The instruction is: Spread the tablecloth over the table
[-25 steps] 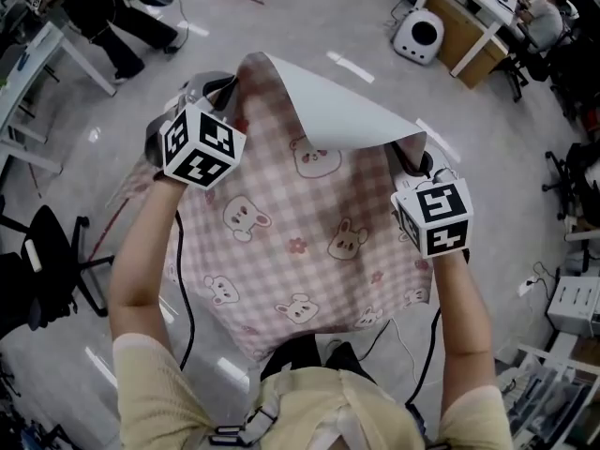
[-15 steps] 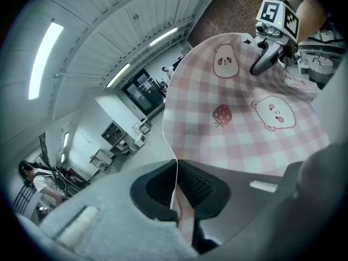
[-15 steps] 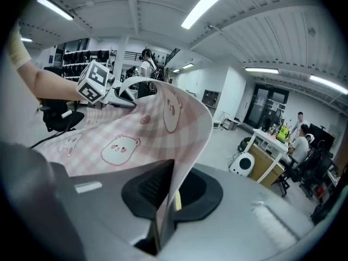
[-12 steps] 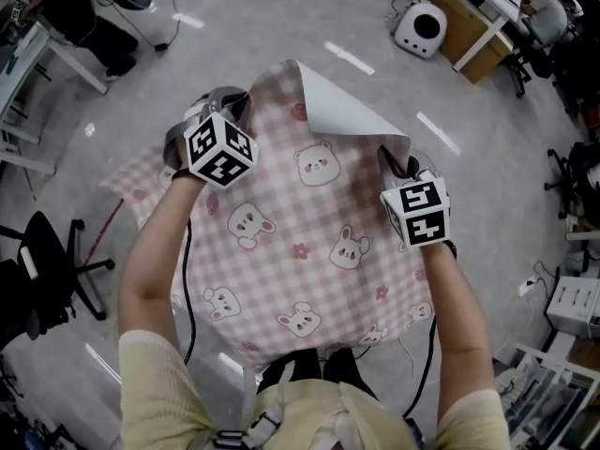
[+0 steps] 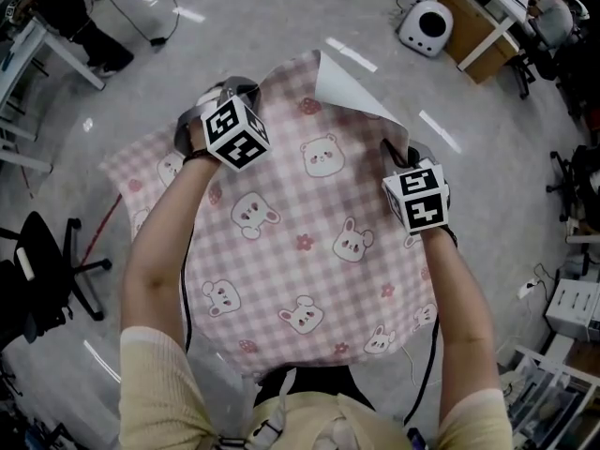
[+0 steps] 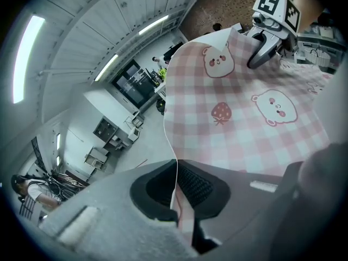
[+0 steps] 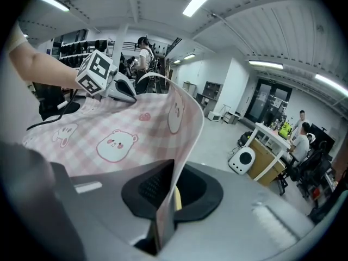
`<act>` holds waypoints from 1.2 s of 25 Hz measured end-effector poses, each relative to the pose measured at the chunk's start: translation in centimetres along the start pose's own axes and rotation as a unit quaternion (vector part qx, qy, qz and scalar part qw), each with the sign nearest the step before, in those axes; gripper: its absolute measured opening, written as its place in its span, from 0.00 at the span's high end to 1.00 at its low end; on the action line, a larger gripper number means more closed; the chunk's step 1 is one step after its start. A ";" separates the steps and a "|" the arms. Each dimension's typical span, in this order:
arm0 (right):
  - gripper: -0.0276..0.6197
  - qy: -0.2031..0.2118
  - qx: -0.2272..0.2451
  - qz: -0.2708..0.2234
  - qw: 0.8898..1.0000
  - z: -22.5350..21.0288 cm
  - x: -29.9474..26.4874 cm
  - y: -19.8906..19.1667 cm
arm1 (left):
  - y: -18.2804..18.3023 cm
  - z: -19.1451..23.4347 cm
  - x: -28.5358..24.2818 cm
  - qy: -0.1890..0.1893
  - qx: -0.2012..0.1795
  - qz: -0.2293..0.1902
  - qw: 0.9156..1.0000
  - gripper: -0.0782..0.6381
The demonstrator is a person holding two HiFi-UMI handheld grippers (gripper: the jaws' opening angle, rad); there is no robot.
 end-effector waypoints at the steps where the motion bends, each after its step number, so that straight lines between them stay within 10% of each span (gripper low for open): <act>1: 0.94 0.001 -0.001 0.002 1.000 0.0 -0.1 -0.1 | 0.0 -0.1 0.0 0.002 -0.005 0.003 1.000 0.88; 7: 0.93 0.005 0.011 0.010 1.000 0.5 -0.9 -0.3 | -0.2 -1.0 -0.7 0.022 -0.074 0.024 0.997 0.87; 22: 0.90 -0.024 0.022 0.022 0.999 1.0 -2.6 -1.7 | -1.7 -2.4 -2.8 0.049 -0.077 0.022 0.996 0.84; 30: 0.65 -0.063 -0.005 0.006 0.998 -0.8 -2.1 -1.7 | -1.6 -1.7 -2.3 0.070 -0.051 -0.001 0.996 0.74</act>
Point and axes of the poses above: the fingertips, and each gripper's own axes: x backward along the fingers, z to its left, y out of its top, the point moved 5 cm from there along x, backward along the fingers, and after that the axes turned 12 degrees about x, right-handed, at the moved point
